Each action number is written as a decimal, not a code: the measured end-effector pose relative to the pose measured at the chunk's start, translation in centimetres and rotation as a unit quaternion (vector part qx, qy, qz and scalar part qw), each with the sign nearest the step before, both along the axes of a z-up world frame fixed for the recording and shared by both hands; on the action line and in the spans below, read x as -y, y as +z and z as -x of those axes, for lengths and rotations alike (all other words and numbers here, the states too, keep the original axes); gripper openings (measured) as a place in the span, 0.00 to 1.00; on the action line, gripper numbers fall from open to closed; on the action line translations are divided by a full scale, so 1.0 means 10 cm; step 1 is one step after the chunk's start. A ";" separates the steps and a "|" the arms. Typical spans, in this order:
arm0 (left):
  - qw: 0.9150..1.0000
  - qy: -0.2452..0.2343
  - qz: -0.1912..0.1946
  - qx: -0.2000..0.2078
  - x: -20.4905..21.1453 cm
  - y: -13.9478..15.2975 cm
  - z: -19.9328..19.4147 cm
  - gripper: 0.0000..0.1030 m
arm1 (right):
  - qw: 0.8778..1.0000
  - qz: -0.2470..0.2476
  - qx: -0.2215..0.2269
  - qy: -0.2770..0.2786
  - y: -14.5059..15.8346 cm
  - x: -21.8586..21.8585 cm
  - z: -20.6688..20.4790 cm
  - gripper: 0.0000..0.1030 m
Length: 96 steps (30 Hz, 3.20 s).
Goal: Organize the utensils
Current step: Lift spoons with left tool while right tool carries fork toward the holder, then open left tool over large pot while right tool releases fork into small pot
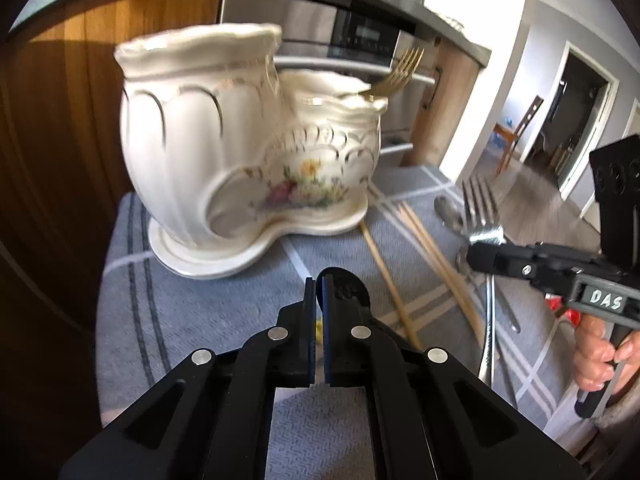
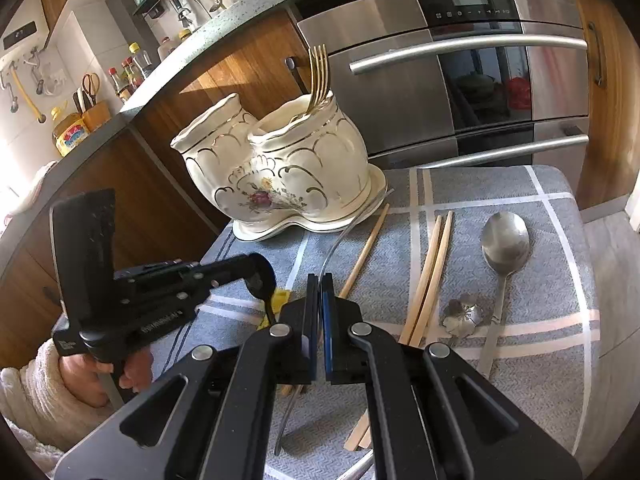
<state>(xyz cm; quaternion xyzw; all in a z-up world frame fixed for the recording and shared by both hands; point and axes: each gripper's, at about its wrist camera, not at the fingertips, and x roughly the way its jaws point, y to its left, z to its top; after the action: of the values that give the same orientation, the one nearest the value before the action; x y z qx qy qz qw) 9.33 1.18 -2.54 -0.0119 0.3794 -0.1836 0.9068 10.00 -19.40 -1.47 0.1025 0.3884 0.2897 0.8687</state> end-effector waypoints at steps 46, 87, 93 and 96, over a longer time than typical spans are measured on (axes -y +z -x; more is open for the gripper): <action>0.972 0.108 -0.070 0.198 -0.69 1.13 -0.56 0.02 | 0.931 0.020 0.328 -0.156 1.08 -0.54 -0.83 0.02; 0.972 0.056 -0.108 0.203 -0.36 0.83 -0.65 0.04 | 0.977 0.068 0.188 -0.076 0.71 -0.73 -1.16 0.04; 0.972 0.057 -0.106 0.204 -0.36 0.83 -0.64 0.05 | 0.978 0.061 0.184 -0.076 0.71 -0.72 -1.17 0.04; 0.971 0.056 -0.108 0.204 -0.36 0.83 -0.64 0.06 | 0.979 0.057 0.180 -0.076 0.71 -0.71 -1.17 0.04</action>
<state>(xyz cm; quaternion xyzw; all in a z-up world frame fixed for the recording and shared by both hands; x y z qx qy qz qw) 15.73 4.77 5.71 0.1022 0.2029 -0.0891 0.9698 21.74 -12.29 5.67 0.0283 0.2323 0.2137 0.9484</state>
